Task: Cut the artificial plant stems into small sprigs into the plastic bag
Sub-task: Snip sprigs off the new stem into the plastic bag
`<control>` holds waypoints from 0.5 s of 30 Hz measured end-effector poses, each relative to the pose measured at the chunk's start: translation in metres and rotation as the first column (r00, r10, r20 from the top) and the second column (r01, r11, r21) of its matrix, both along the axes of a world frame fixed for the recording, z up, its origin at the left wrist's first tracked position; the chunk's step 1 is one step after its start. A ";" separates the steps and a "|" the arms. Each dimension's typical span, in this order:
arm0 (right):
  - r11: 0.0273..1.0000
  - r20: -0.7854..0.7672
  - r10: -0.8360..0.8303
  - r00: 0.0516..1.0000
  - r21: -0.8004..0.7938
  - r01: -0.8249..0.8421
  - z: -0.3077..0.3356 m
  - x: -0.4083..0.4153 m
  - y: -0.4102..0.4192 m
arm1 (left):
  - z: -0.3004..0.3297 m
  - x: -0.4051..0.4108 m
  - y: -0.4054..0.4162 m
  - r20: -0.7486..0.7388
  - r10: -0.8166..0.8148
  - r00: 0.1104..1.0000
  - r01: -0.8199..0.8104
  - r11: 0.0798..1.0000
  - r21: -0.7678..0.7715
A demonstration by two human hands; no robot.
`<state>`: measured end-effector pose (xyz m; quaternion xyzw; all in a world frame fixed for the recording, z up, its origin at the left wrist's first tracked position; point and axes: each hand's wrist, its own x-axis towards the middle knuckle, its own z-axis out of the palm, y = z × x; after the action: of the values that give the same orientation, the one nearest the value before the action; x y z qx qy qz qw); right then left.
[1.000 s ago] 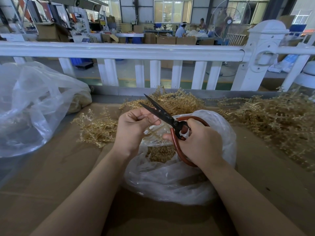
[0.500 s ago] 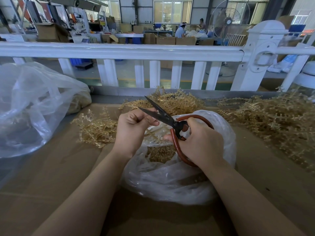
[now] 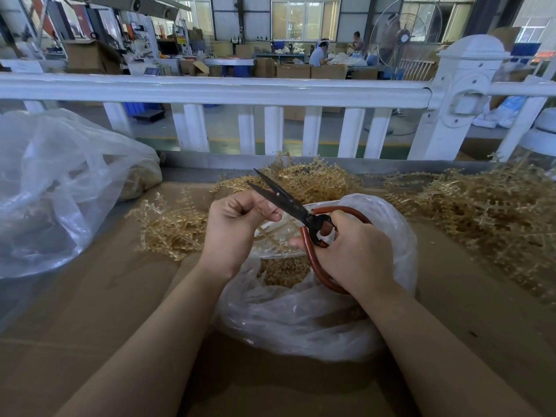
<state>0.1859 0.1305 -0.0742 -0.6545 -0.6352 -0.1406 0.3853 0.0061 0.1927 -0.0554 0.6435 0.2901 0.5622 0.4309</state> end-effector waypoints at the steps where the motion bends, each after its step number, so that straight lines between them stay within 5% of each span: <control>1: 1.000 -0.004 0.009 1.000 0.008 -0.009 0.000 0.000 0.000 | 0.000 0.000 0.000 0.007 -0.002 1.000 0.002 1.000 -0.003; 8: 0.998 -0.075 0.060 0.995 0.018 -0.059 -0.002 0.000 0.000 | 0.000 0.003 -0.001 0.065 -0.020 0.998 0.023 0.999 -0.046; 15: 0.949 -0.517 0.257 0.817 -0.025 -0.314 0.003 -0.003 0.002 | 0.002 0.003 -0.002 0.201 -0.067 0.977 0.103 0.979 -0.173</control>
<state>0.1829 0.1321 -0.0712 -0.5855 -0.6089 0.1310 0.5189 0.0087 0.1903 -0.0535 0.5553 0.2691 0.5742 0.5381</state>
